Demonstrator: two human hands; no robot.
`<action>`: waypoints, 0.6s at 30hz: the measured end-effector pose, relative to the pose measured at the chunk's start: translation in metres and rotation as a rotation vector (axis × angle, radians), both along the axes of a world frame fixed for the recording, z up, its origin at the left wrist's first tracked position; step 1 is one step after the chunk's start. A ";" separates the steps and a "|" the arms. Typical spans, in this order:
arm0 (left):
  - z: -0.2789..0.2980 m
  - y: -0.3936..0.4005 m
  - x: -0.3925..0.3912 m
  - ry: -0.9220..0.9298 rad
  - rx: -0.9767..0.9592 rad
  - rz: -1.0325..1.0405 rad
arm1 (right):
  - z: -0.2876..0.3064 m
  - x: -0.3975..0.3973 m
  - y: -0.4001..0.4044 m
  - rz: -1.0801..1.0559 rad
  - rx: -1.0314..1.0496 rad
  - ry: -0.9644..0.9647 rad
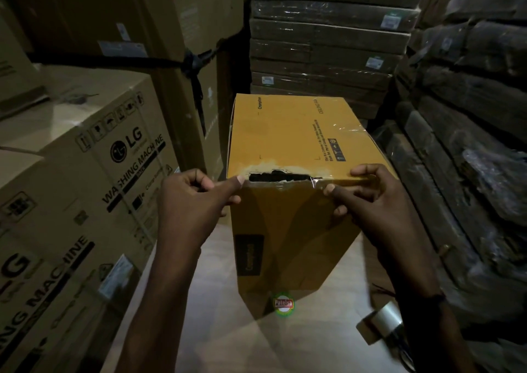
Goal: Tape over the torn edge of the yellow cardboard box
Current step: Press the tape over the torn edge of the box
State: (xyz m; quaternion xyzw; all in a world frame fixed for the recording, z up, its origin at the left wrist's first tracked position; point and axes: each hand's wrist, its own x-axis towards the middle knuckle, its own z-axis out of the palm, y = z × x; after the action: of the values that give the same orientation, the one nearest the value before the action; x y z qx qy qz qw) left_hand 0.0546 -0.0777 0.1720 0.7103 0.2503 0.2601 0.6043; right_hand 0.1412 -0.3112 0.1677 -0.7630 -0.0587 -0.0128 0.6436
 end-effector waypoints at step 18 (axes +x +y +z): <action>-0.017 -0.004 -0.005 -0.090 0.215 0.042 | -0.015 -0.011 0.006 -0.077 -0.149 -0.338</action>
State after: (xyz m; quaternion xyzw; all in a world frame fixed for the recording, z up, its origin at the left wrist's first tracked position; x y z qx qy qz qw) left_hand 0.0496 -0.0813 0.1548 0.7532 0.2084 0.3294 0.5298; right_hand 0.1304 -0.3053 0.1523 -0.7972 -0.1378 -0.1610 0.5653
